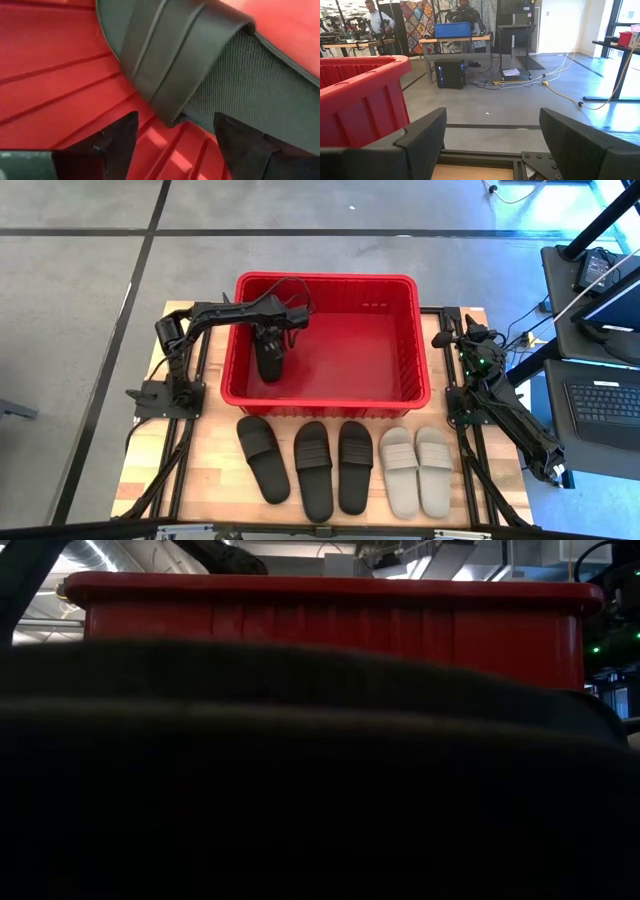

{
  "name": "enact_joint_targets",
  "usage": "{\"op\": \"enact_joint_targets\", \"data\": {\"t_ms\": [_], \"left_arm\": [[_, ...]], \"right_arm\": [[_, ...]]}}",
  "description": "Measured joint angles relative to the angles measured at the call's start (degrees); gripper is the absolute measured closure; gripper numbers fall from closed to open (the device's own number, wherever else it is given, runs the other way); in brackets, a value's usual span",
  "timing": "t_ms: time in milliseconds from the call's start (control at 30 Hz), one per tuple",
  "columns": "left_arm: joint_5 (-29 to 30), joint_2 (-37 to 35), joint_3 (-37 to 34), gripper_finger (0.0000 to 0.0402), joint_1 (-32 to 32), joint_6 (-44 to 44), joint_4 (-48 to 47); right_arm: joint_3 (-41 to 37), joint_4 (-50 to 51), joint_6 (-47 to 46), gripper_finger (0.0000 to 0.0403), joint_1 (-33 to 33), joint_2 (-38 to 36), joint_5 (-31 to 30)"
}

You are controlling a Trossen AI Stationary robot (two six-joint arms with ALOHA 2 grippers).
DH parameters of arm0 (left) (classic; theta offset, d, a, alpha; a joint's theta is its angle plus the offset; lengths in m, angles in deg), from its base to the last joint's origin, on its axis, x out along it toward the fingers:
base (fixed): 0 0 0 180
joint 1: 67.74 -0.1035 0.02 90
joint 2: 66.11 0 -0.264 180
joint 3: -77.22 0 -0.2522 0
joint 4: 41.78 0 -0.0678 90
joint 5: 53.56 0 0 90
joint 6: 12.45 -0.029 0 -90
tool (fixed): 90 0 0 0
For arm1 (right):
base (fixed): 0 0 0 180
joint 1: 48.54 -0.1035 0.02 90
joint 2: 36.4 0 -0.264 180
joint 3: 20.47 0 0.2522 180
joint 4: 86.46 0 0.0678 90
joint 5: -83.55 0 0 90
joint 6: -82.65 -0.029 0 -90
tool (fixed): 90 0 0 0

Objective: Pick and place slides into bin
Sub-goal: Put the black slide into the red bin

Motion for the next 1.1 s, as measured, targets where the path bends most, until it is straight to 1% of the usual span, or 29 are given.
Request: {"op": "enact_joint_targets", "data": {"t_ms": [167, 367, 500, 567, 700, 867, 1033, 1100], "left_arm": [[-1.2, -3.0, 4.4, 0.0147, 1.1, 0.9, -2.1], [-7.6, -9.0, 12.0, 0.0147, 3.8, 1.7, -2.4], [-11.0, -13.7, 15.9, 0.0147, 8.3, 2.8, -1.5], [-12.7, -16.0, 17.2, 0.0147, 11.5, 2.8, -1.3], [-18.5, -20.0, 18.6, 0.0147, 19.4, 4.3, 0.2], [-23.3, -22.5, 18.6, 0.0147, 30.9, 14.0, 5.9], [-22.8, -21.8, 18.6, 0.0147, 41.8, 26.1, 12.7], [-21.4, -20.7, 18.6, 0.0147, 45.7, 30.7, 14.3]], "right_arm": [[0.0, 0.0, 0.0, 0.0083, 0.0, 0.0, 0.0], [0.0, 0.0, 0.0, 0.0083, 0.0, 0.0, 0.0], [0.0, 0.0, 0.0, 0.0083, 0.0, 0.0, 0.0], [0.0, 0.0, 0.2, 0.0083, 0.0, 0.0, 0.0], [0.0, 0.0, 1.6, 0.0083, 0.0, 0.0, 0.0], [0.0, 0.0, 1.6, 0.0083, 0.0, 0.0, 0.0], [0.0, 0.0, 1.6, 0.0083, 0.0, 0.0, 0.0], [0.0, 0.0, 1.5, 0.0083, 0.0, 0.0, 0.0]]}}
